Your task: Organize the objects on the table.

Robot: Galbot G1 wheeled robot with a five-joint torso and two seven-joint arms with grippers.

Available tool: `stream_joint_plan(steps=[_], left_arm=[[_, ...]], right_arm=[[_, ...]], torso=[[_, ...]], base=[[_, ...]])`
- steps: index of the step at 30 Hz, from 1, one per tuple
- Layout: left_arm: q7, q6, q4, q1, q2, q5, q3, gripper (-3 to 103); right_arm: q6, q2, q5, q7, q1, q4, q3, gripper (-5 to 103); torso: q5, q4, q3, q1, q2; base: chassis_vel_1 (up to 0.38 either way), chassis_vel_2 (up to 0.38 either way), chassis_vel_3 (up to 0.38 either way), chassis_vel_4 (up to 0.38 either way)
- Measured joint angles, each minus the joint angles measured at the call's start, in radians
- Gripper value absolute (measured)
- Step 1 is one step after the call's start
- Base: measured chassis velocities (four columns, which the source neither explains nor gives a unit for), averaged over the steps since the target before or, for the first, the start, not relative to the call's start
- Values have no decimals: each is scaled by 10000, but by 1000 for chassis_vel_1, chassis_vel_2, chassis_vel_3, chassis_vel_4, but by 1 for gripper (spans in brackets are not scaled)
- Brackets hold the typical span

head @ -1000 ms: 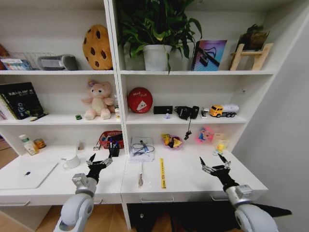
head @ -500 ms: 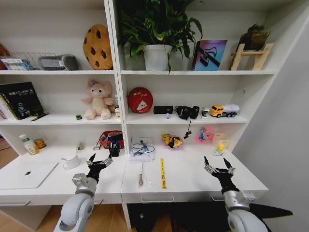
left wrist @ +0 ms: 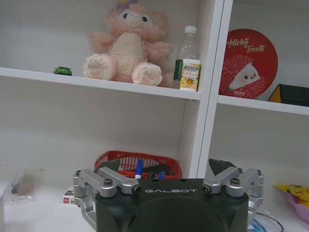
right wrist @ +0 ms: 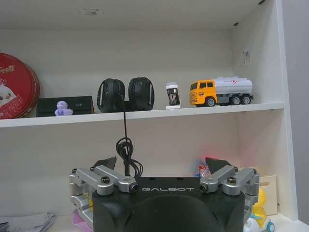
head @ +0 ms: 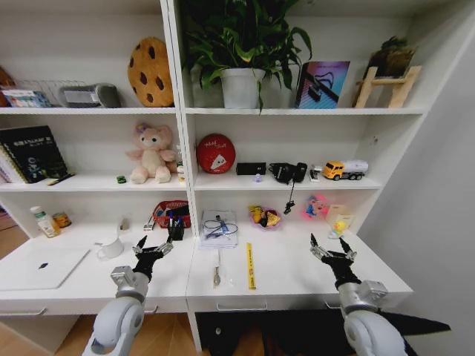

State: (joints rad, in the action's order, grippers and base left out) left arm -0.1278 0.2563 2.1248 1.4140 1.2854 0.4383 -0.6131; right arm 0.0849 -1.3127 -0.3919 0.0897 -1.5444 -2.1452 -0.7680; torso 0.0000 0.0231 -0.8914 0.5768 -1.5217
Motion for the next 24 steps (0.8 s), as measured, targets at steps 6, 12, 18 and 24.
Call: stream_joint_plan(steps=[6,12,18,24], left_arm=[[0,0,0,0,0,0,0,100],[0,0,0,0,0,0,0,100],[0,0,0,0,0,0,0,100],[0,0,0,0,0,0,0,100]], right_arm=[[0,4,8,-1,2,0,3,100],[0,8,12,-3,2,3,3,100],[0,12,16,-9,2,8,4,100],[0,14,18,-11,3,12,4,100]], torso=[[0,0,0,0,0],[0,0,0,0,1],[0,0,0,0,0],[0,0,0,0,0]], base=[[0,0,0,0],[0,0,0,0],[0,0,0,0],[0,0,0,0]])
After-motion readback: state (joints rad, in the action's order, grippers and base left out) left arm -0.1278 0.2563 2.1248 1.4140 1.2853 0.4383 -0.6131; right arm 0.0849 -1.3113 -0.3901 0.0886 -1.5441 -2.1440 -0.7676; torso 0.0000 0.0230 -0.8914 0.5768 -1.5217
